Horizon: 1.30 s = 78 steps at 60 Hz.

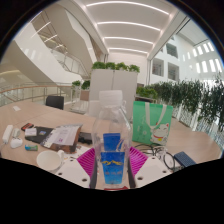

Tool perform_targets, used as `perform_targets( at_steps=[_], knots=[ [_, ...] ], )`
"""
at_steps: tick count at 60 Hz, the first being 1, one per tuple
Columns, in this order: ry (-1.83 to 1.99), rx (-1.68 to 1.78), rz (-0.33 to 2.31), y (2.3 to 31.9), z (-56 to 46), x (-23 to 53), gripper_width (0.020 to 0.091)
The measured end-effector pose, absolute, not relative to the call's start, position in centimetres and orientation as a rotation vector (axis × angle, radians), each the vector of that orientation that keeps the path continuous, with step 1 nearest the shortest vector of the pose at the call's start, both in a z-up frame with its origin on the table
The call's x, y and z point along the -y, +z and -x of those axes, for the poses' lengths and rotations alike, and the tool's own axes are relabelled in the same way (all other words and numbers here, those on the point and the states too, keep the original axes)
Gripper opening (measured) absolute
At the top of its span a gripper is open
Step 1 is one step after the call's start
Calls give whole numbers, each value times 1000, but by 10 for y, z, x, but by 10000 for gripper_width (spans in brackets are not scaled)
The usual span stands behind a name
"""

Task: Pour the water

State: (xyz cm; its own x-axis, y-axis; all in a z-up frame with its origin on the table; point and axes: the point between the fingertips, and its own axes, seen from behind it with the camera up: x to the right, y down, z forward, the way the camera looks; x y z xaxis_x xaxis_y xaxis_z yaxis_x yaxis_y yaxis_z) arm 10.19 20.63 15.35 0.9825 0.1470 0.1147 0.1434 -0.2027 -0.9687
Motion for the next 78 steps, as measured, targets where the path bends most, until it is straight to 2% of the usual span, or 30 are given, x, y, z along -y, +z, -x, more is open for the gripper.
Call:
perform_targets(
  at_steps=[5,6,12,13,16,26,32,34,36,38,39,52,67,78],
  knots=[
    [30,193,1821,126,-129,-202,444],
    [47,180,1820,108,-123,-205,443],
    [146,113,1815,100,-135,-200,443],
    [154,112,1815,84,-134,-203,443],
    [155,132,1836,69,-137,-199,457],
    [171,161,1810,70,-137,-198,477],
    [142,174,1879,62,-141,-197,565],
    [124,173,1923,58,-144,-191,638],
    [121,170,1952,57,-145,-185,747],
    [134,170,1964,61,-143,-178,841],
    [143,170,1967,64,-142,-174,852],
    [165,106,1989,111,-152,-92,841],
    [52,71,1999,173,-143,51,837],
    [108,41,1986,218,-114,144,833]
  ],
)
